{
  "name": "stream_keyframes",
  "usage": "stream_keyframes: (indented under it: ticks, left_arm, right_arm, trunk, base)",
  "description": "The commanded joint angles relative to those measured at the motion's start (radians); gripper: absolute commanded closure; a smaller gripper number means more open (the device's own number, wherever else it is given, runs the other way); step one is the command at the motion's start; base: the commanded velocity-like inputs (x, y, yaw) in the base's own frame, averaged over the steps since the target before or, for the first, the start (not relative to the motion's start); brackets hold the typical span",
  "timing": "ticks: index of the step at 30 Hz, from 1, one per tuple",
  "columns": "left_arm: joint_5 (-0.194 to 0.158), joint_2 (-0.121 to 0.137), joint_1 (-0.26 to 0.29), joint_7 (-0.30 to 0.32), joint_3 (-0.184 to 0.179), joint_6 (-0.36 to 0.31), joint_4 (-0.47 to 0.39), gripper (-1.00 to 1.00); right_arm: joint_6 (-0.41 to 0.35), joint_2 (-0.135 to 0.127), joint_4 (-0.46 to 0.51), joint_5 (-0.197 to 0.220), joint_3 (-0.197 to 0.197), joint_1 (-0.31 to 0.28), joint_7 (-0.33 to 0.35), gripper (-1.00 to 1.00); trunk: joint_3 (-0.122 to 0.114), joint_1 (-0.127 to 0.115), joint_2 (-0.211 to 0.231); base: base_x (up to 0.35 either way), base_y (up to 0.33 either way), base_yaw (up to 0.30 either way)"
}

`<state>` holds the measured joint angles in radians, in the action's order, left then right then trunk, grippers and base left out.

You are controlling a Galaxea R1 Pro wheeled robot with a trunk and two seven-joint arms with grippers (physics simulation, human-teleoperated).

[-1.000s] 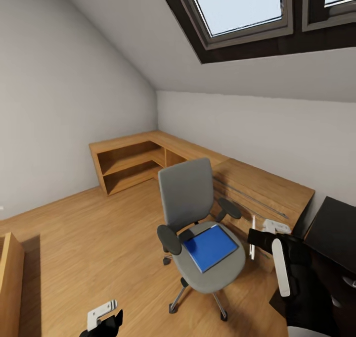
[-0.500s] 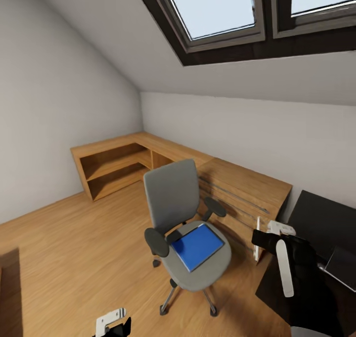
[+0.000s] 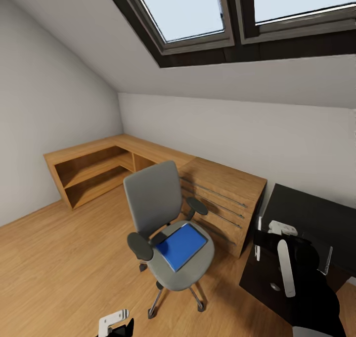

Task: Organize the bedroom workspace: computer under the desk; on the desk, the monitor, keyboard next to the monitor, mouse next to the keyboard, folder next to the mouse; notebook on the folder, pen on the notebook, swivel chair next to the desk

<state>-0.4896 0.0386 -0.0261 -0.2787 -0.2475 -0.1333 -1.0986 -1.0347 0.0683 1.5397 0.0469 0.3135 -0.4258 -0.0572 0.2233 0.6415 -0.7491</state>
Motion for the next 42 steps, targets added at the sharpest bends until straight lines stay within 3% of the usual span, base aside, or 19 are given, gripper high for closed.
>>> stream_keyframes:
  ticks: [1,8,16,19,20,24,25,26,28,29,30,32,34,38,39,42]
  left_arm:
    - [-0.008,0.001,0.000,-0.008,-0.004,-0.003,-0.003,-1.00]
    - [-0.007,0.002,-0.007,-0.007,-0.027,0.017,-0.007,-1.00]
    - [-0.007,0.005,-0.013,-0.051,-0.165,0.065,-0.112,-1.00]
    - [-0.007,0.005,-0.014,-0.118,-0.208,0.028,-0.175,-1.00]
    - [-0.007,0.004,-0.014,-0.151,-0.232,-0.017,-0.215,-1.00]
    - [-0.008,0.000,-0.014,-0.179,-0.267,-0.097,-0.284,-1.00]
    - [-0.008,-0.006,-0.014,-0.185,-0.277,-0.127,-0.309,-1.00]
    - [-0.008,-0.029,-0.014,-0.189,-0.286,-0.171,-0.342,-1.00]
    - [-0.007,-0.051,-0.014,-0.191,-0.290,-0.201,-0.358,-1.00]
    - [-0.006,-0.090,-0.014,-0.193,-0.292,-0.243,-0.371,-1.00]
    - [-0.006,-0.103,-0.014,-0.193,-0.293,-0.255,-0.373,-1.00]
    - [-0.003,-0.154,-0.014,-0.194,-0.295,-0.290,-0.378,-1.00]
    - [0.004,-0.170,-0.014,-0.194,-0.295,-0.299,-0.380,-1.00]
    - [0.065,-0.191,-0.014,-0.198,-0.295,-0.308,-0.369,-1.00]
    - [0.089,-0.190,-0.014,-0.199,-0.289,-0.307,-0.349,-1.00]
    - [0.101,-0.180,-0.014,-0.200,-0.284,-0.307,-0.341,-1.00]
  right_arm:
    - [-0.004,0.001,0.001,0.007,0.001,-0.001,-0.004,1.00]
    - [-0.004,0.002,0.000,0.007,0.001,-0.001,-0.004,1.00]
    - [-0.003,0.002,-0.003,0.007,0.001,-0.001,-0.005,1.00]
    - [-0.003,0.002,-0.003,0.007,0.001,-0.001,-0.007,1.00]
    - [-0.002,0.002,-0.003,0.007,0.001,-0.001,-0.007,1.00]
    - [-0.002,0.002,-0.003,0.007,0.001,-0.001,-0.007,1.00]
    - [-0.002,0.002,-0.003,0.007,0.001,-0.001,-0.007,1.00]
    - [-0.002,0.002,-0.003,0.007,0.001,-0.001,-0.007,1.00]
    - [-0.002,0.002,-0.003,0.007,0.001,-0.001,-0.007,1.00]
    - [-0.001,0.002,-0.003,0.007,0.002,-0.001,-0.008,1.00]
    - [0.002,0.001,-0.003,0.006,0.001,-0.001,-0.008,1.00]
    - [0.030,0.001,-0.004,0.006,0.001,-0.001,-0.028,1.00]
    - [0.044,0.002,-0.007,0.006,0.001,-0.001,-0.046,1.00]
    - [0.114,0.002,-0.060,0.006,0.001,-0.001,-0.134,1.00]
    - [0.167,0.000,-0.089,0.005,0.001,-0.001,-0.167,1.00]
    - [0.210,-0.002,-0.106,-0.001,-0.001,-0.002,-0.220,1.00]
  trunk:
    - [-0.002,-0.004,0.006]
    - [-0.024,-0.030,0.055]
    - [-0.049,-0.061,0.111]
    - [-0.058,-0.073,0.132]
    - [-0.061,-0.076,0.139]
    - [-0.074,-0.092,0.167]
    - [-0.077,-0.096,0.174]
    - [-0.080,-0.099,0.181]
    - [-0.087,-0.107,0.195]
    - [-0.090,-0.111,0.202]
    - [-0.093,-0.115,0.209]
    - [-0.099,-0.122,0.223]
    - [-0.105,-0.130,0.237]
    - [-0.108,-0.134,0.244]
    - [-0.108,-0.134,0.244]
    - [-0.108,-0.134,0.244]
  base:
    - [0.000,0.000,-0.079]
    - [0.000,0.000,-0.031]
    - [0.000,0.000,-0.003]
    - [0.000,0.000,0.000]
    - [0.000,0.000,0.000]
    - [0.000,0.000,0.000]
    - [0.000,0.000,0.000]
    - [0.000,0.000,0.000]
    - [0.000,0.000,0.000]
    - [0.000,0.000,0.000]
    - [0.000,0.000,0.000]
    - [0.000,0.000,0.000]
    - [0.000,0.000,0.000]
    - [0.000,0.000,0.000]
    - [0.000,0.000,0.000]
    - [0.000,0.000,0.000]
